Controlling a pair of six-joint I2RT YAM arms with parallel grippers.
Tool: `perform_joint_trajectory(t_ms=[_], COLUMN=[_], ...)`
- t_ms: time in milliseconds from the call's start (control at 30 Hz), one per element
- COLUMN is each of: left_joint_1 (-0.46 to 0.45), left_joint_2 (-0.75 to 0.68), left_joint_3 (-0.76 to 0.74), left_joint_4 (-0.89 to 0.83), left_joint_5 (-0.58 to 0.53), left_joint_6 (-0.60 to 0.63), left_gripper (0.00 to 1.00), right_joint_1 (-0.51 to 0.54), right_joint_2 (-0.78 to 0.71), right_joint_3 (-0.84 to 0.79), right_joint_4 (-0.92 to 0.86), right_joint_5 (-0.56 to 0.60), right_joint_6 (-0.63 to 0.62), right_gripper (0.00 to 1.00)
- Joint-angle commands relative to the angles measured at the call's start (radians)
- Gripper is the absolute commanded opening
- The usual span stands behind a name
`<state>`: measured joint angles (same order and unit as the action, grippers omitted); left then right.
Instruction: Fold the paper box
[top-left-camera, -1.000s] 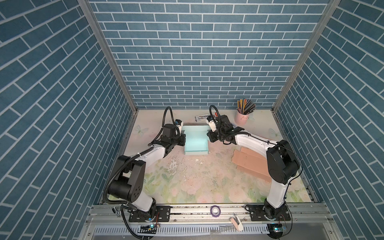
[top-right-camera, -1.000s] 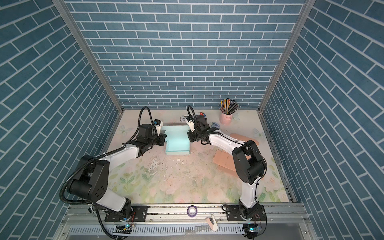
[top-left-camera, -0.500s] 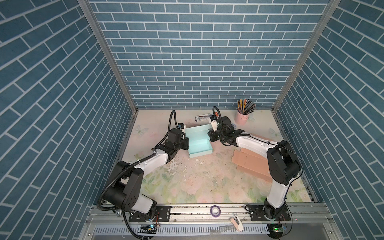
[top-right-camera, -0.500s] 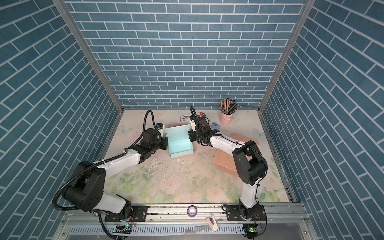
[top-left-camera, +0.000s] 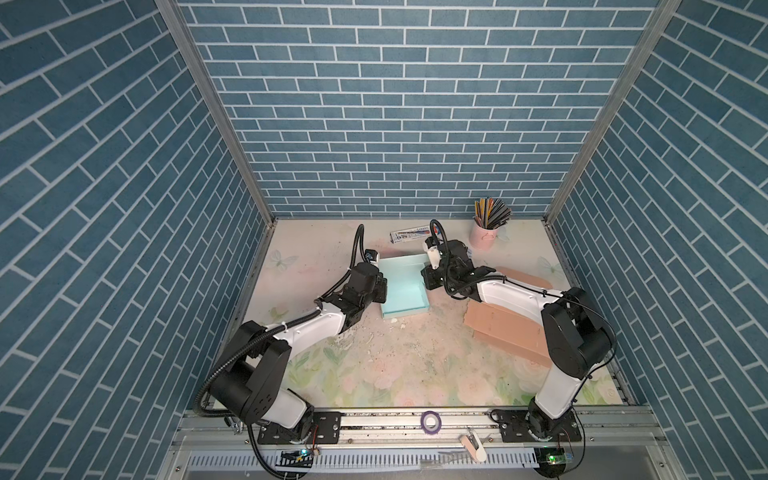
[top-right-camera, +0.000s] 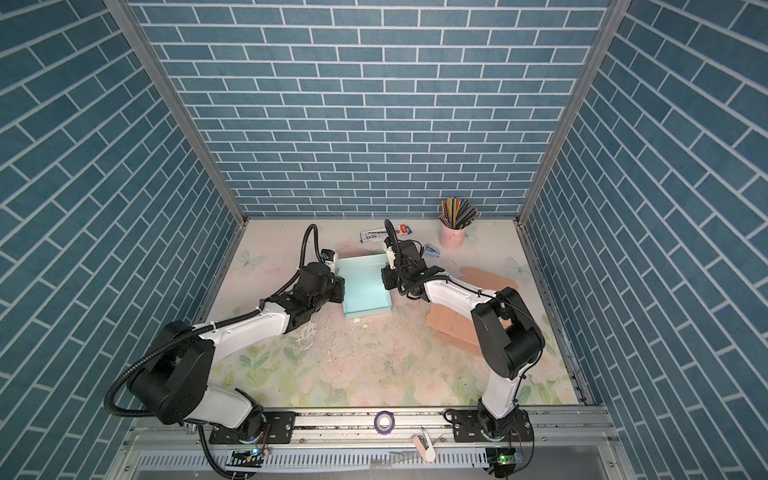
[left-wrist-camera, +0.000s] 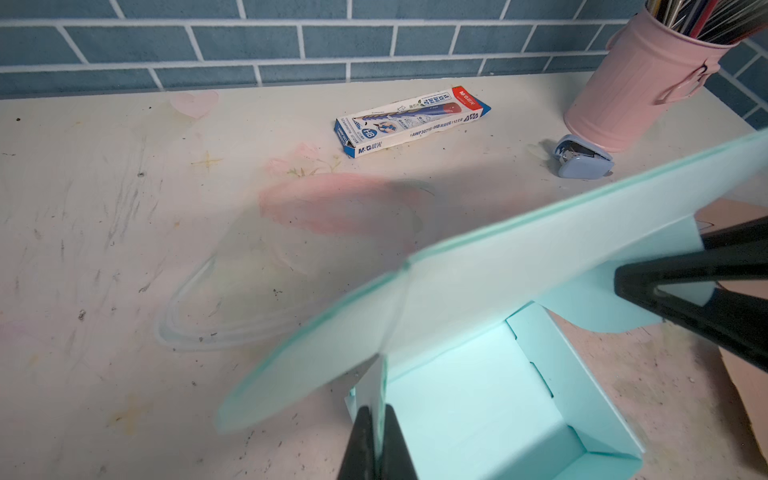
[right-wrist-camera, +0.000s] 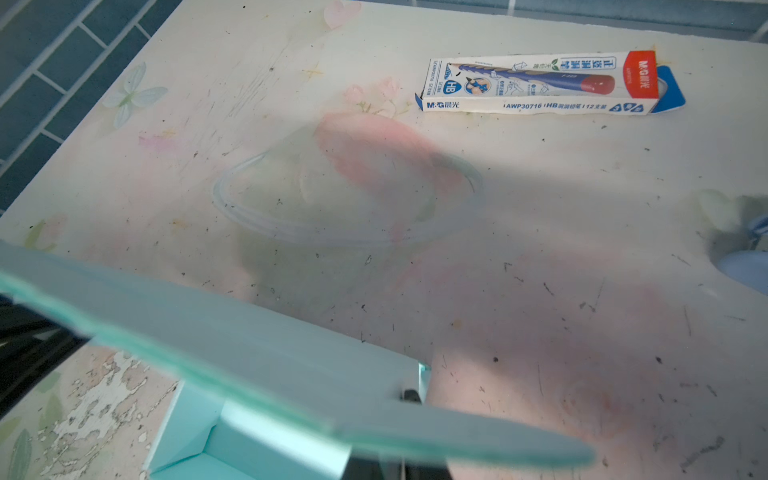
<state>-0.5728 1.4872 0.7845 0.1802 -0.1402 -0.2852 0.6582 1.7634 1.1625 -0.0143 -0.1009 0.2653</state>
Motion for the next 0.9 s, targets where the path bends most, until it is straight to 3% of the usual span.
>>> perform_joint_trajectory(t_ms=[0, 300, 733, 867], left_joint_1=[-0.048, -0.067, -0.125, -0.136], left_joint_2=[0.004, 0.035, 0.042, 0.042], left_joint_3=[-0.001, -0.027, -0.053, -0.056], left_joint_4=[0.100, 0.155, 0.215, 0.217], left_joint_5=[0.004, -0.047, -0.175, -0.197], left_joint_6=[-0.029, -0.090, -0.157, -0.162], left_gripper=[0.06, 0.05, 0.05, 0.05], right_joint_1=[0.027, 0.027, 0.050, 0.050], right_joint_2=[-0.025, -0.022, -0.031, -0.033], right_joint_3=[-0.013, -0.025, -0.067, -0.079], right_joint_4=[0.016, 0.041, 0.145, 0.174], right_joint_5=[-0.062, -0.071, -0.005, -0.047], right_joint_6=[0.021, 0.054, 0.169, 0.215], right_gripper=[0.12, 0.12, 0.20, 0.13])
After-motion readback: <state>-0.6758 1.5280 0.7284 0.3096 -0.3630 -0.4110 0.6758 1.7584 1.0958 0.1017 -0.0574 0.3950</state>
